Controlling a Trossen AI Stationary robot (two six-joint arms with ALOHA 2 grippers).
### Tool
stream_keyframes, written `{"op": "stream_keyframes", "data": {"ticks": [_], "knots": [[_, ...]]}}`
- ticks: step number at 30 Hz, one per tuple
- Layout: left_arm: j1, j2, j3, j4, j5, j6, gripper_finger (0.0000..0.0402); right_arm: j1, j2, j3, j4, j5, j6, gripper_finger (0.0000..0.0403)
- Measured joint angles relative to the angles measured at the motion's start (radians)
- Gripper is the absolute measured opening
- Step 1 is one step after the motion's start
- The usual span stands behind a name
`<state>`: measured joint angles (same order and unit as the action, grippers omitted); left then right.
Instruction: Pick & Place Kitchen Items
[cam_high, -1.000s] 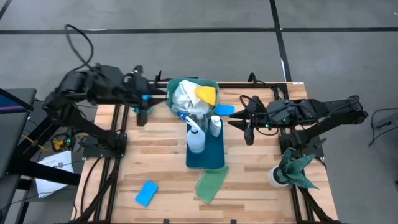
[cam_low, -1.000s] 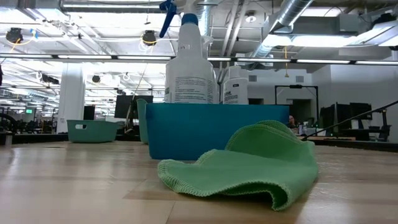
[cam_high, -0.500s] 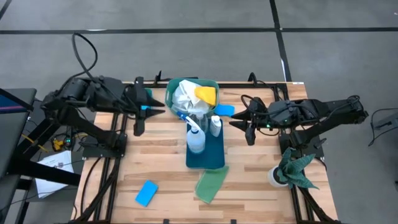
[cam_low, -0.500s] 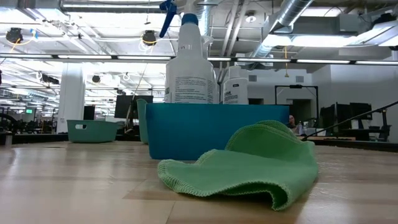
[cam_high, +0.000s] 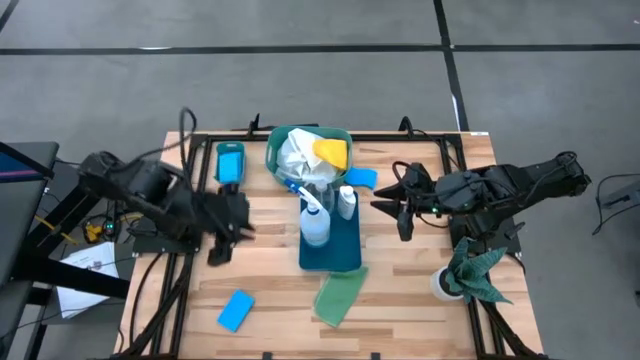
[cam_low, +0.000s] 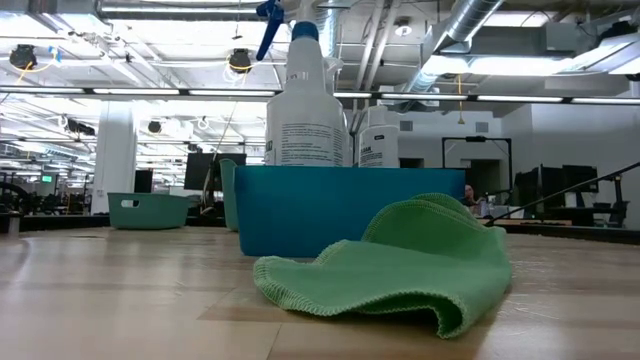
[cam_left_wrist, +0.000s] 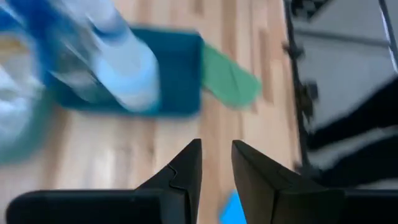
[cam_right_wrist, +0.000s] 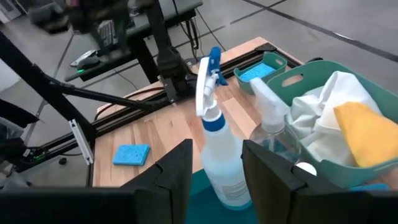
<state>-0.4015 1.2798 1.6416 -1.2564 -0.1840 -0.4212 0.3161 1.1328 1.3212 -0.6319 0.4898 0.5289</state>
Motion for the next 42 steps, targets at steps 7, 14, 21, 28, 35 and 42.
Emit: {"op": "stream_keyframes", "data": {"ticks": [7,14,21,28,35,42], "knots": [[-0.125,0.000,-0.193,0.008,0.098,-0.146,0.0085,0.000,0.000,0.000,0.000,0.007,0.003,0.0132],[-0.220,0.000,-0.400,0.156,0.238,-0.199,0.0085,0.000,0.000,0.000,0.000,0.007,-0.002,0.0132],[-0.305,0.000,-0.608,0.410,0.344,-0.459,0.0085,0.015,0.000,0.000,0.000,0.009,0.003,0.0132],[-0.397,0.000,-0.802,0.604,0.386,-0.811,0.0085,0.018,0.001,-0.029,0.000,0.010,0.021,0.0132],[-0.466,0.000,-0.943,0.792,0.294,-1.133,0.0085,0.018,0.001,-0.032,0.003,0.010,0.030,0.0132],[-0.506,0.000,-1.024,0.884,0.234,-1.237,0.0085,0.018,0.001,-0.032,0.004,0.010,0.036,0.0132]]}}
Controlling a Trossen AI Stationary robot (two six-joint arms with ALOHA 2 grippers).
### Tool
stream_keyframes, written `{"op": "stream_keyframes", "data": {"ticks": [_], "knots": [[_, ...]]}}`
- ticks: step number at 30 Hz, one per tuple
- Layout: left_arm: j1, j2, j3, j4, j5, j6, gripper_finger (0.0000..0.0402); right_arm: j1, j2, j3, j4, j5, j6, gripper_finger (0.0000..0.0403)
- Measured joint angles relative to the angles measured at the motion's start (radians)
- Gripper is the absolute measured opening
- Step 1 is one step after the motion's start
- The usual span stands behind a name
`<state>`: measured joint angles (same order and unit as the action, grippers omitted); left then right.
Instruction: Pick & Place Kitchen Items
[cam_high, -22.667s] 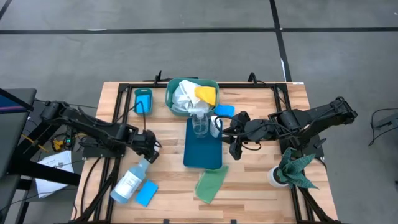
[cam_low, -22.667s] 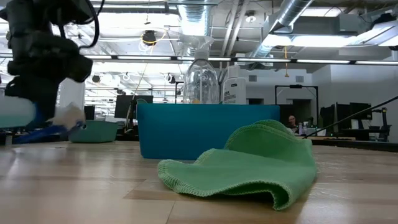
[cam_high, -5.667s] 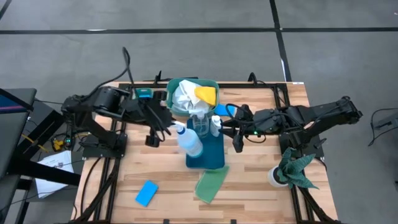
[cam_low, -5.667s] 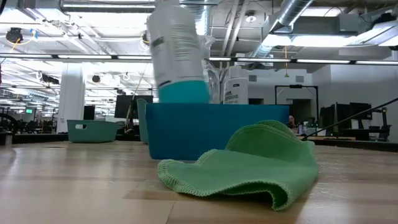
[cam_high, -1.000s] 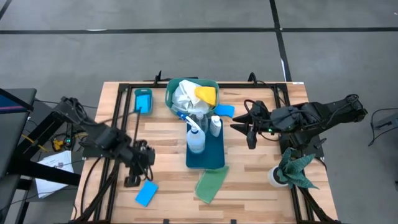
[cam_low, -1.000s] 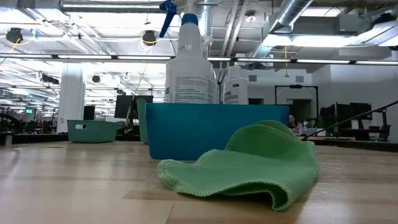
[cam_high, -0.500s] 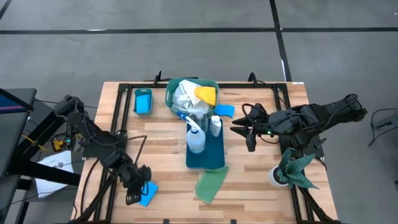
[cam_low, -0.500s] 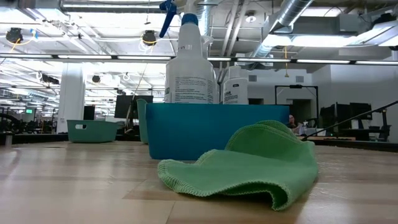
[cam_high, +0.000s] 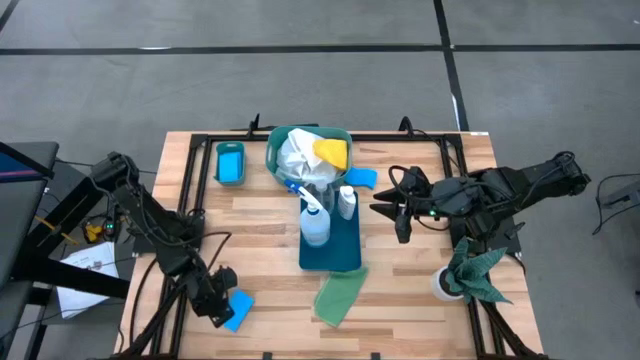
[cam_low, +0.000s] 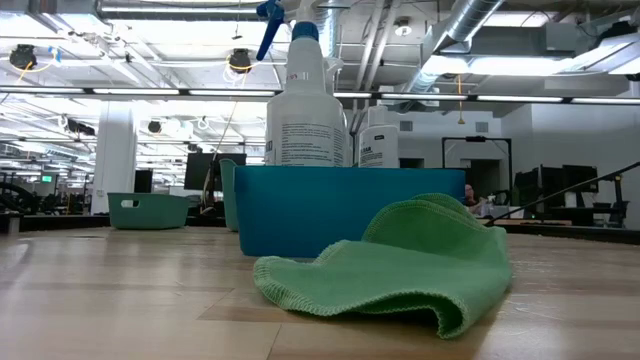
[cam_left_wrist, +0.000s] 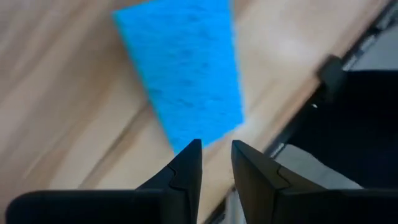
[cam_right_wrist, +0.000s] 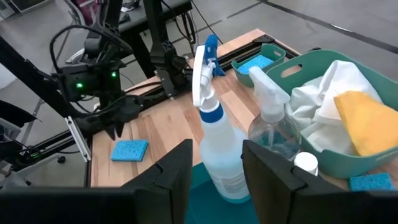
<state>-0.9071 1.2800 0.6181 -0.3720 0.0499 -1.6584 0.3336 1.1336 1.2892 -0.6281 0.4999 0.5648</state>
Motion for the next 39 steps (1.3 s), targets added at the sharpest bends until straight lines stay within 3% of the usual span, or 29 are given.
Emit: {"op": "stream_keyframes", "data": {"ticks": [6,19,26,39], "knots": [[-0.002,0.000,-0.044,0.026,-0.072,-0.096,0.0085,0.000,0.000,0.000,0.000,0.000,0.004,0.0132],[-0.002,0.000,-0.059,0.166,-0.085,-0.034,0.0085,0.000,0.000,0.000,0.000,0.000,0.004,0.0132],[0.000,0.000,-0.059,0.017,-0.096,-0.132,0.0085,0.000,0.000,0.000,0.000,0.001,0.004,0.0132],[0.000,0.000,-0.089,0.024,-0.097,-0.133,0.0085,0.000,0.000,-0.001,0.000,0.003,0.005,0.0132]]}}
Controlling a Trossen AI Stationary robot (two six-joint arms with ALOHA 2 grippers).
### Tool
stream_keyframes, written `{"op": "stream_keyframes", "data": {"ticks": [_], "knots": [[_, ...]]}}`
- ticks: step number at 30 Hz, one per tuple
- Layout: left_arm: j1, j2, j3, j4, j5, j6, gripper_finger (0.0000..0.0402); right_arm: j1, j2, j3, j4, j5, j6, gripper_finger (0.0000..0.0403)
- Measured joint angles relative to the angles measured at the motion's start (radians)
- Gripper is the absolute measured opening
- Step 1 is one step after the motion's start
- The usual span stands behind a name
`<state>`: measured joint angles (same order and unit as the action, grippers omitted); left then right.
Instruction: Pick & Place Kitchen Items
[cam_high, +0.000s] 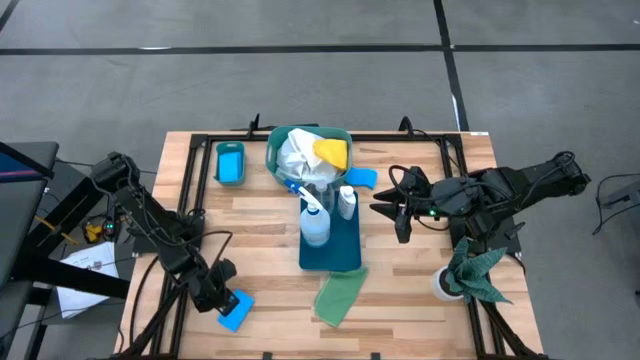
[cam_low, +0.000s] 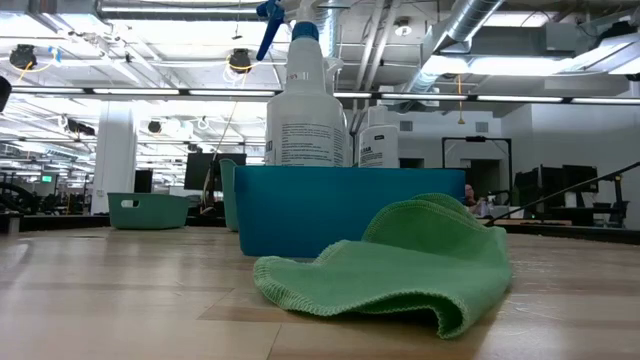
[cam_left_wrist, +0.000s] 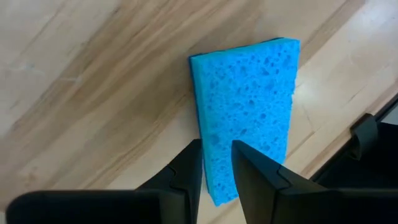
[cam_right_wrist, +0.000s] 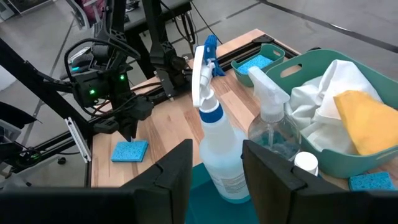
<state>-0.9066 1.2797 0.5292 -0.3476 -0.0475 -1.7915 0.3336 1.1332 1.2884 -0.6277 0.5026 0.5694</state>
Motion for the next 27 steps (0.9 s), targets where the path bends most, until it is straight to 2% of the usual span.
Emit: {"op": "stream_keyframes", "data": {"ticks": [11,22,27], "knots": [[0.000,0.000,-0.004,0.015,-0.001,0.011,0.0087,0.000,0.000,0.000,0.000,0.000,0.008,0.0132],[0.000,0.000,-0.004,0.024,-0.001,0.022,0.0139,0.000,0.000,0.000,0.000,0.000,0.012,0.0132],[0.000,0.000,-0.004,0.050,-0.002,0.039,0.0145,0.000,0.000,0.000,0.000,0.000,0.016,0.0132]]}}
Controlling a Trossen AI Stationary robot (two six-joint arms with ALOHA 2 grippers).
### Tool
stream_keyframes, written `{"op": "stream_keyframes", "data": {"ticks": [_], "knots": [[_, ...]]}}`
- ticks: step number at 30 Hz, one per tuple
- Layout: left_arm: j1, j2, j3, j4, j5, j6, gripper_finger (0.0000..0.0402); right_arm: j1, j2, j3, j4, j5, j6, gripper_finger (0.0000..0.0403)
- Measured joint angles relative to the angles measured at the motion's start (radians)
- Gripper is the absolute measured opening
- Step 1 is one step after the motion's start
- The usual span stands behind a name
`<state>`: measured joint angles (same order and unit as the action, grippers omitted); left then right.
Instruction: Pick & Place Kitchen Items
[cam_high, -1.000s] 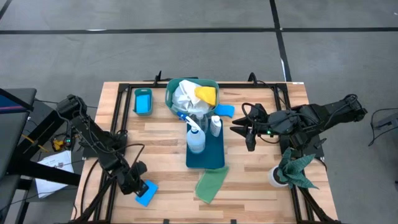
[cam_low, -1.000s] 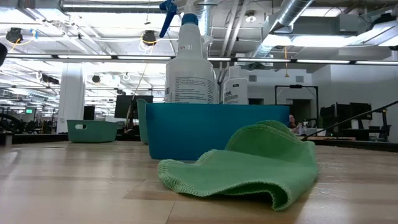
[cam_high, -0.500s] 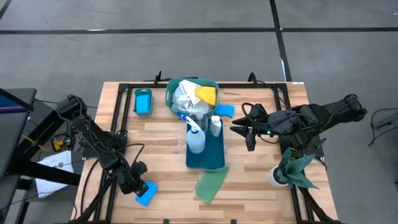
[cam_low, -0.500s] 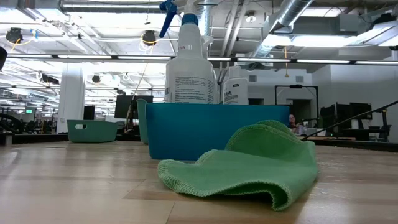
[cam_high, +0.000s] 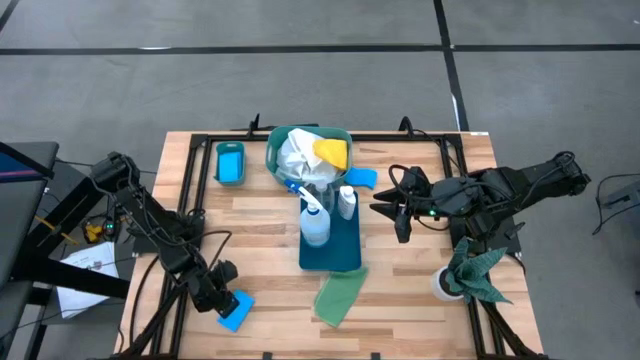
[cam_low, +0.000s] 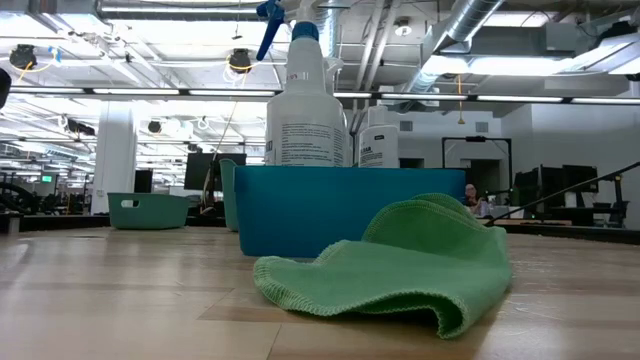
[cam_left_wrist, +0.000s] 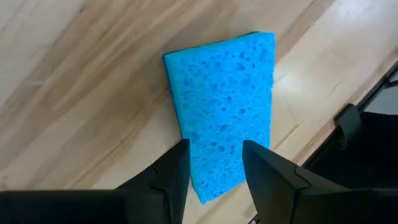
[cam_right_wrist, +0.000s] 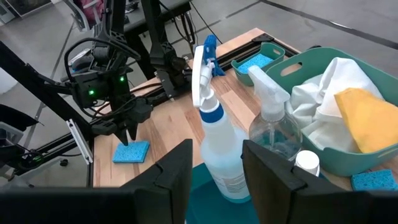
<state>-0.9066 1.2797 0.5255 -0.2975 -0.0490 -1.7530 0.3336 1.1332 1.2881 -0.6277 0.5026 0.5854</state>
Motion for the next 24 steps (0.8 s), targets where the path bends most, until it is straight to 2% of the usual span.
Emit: {"op": "stream_keyframes", "data": {"ticks": [3,10,24], "knots": [[0.000,0.000,-0.002,-0.017,0.000,0.002,0.0145,0.000,0.000,0.000,0.000,0.000,0.000,0.0132],[0.009,0.000,-0.051,0.081,0.001,-0.029,0.0145,0.000,0.000,0.000,0.000,0.000,0.000,0.0132],[0.016,0.000,-0.065,0.080,-0.003,-0.032,0.0144,0.000,0.000,0.000,0.000,0.000,0.003,0.0132]]}}
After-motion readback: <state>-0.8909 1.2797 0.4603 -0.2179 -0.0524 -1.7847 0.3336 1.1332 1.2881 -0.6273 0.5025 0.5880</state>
